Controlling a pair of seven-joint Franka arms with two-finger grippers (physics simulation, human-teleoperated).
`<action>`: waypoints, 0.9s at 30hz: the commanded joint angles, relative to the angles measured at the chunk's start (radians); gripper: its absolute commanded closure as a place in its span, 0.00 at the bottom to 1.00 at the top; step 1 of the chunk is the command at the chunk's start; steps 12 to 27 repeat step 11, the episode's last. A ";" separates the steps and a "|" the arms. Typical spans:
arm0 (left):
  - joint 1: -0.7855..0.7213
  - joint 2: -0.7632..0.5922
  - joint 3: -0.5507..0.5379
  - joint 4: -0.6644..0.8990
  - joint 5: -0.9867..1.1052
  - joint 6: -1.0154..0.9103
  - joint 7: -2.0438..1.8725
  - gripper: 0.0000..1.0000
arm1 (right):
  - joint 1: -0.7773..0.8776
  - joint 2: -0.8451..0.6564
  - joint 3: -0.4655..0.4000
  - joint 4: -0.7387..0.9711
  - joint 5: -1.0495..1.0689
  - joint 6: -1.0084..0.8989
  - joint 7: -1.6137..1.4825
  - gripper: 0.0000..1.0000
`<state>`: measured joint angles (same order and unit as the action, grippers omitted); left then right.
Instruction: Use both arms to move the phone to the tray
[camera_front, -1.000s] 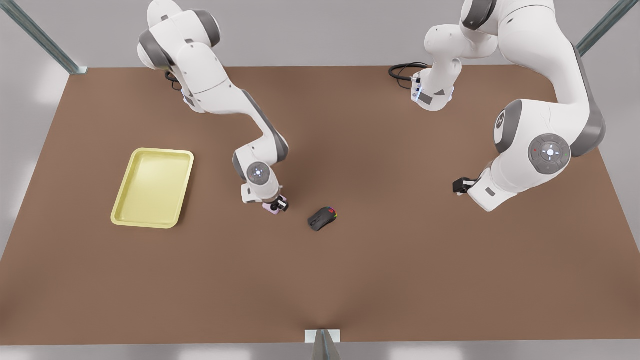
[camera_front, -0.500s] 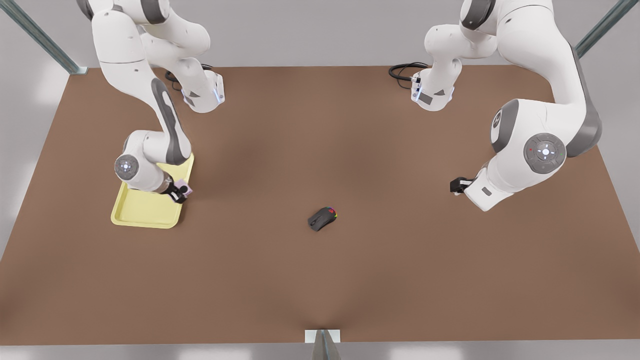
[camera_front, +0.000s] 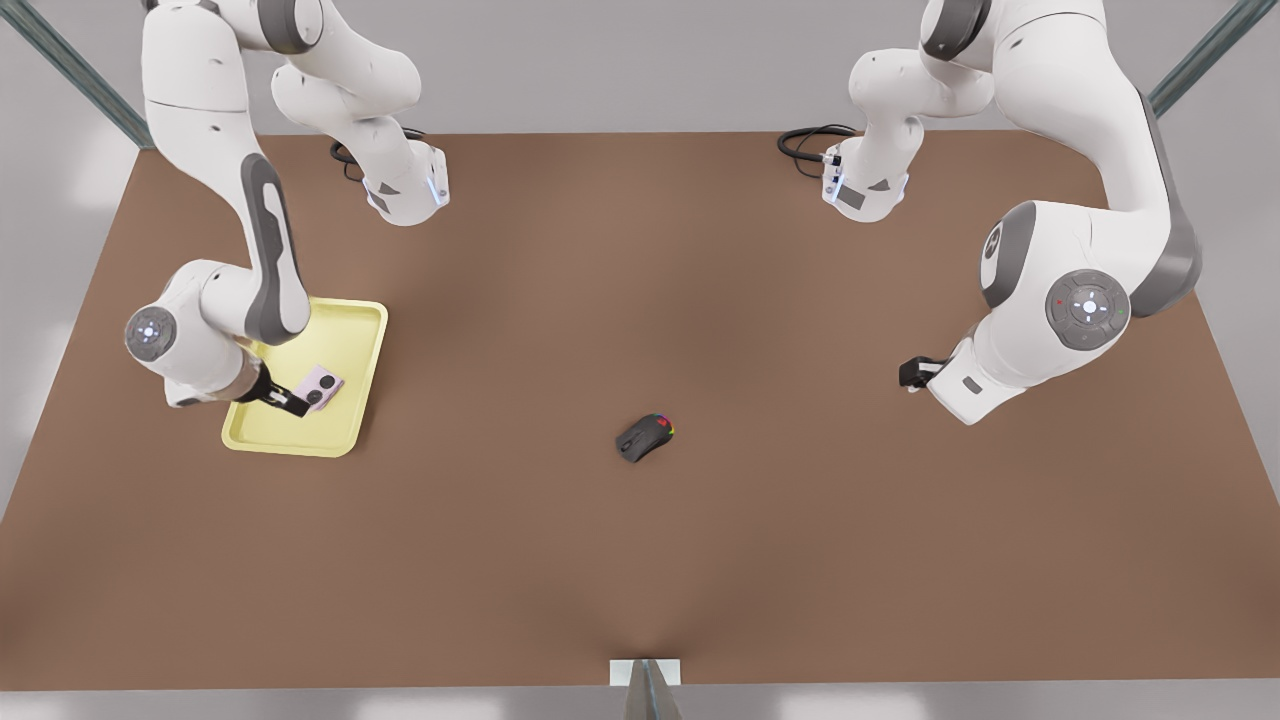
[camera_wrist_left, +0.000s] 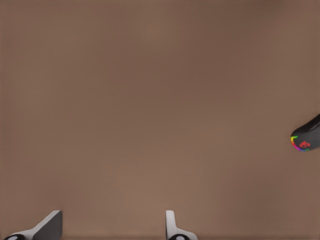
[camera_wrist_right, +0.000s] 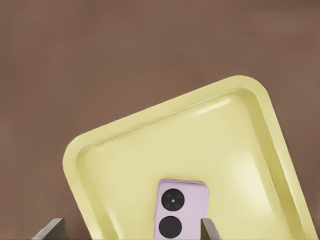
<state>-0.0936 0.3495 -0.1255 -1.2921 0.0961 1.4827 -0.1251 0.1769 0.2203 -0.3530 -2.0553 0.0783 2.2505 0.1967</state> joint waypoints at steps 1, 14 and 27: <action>0.000 -0.001 0.000 0.002 0.002 0.001 -0.002 0.00 | 0.004 -0.016 0.031 0.161 -0.032 -0.337 -0.372 0.00; -0.002 -0.001 -0.002 0.002 0.004 -0.001 -0.002 0.00 | -0.031 -0.098 0.183 0.511 -0.066 -0.693 -0.290 0.00; -0.002 -0.001 -0.002 0.002 0.004 -0.001 -0.002 0.00 | -0.031 -0.098 0.183 0.511 -0.066 -0.693 -0.290 0.00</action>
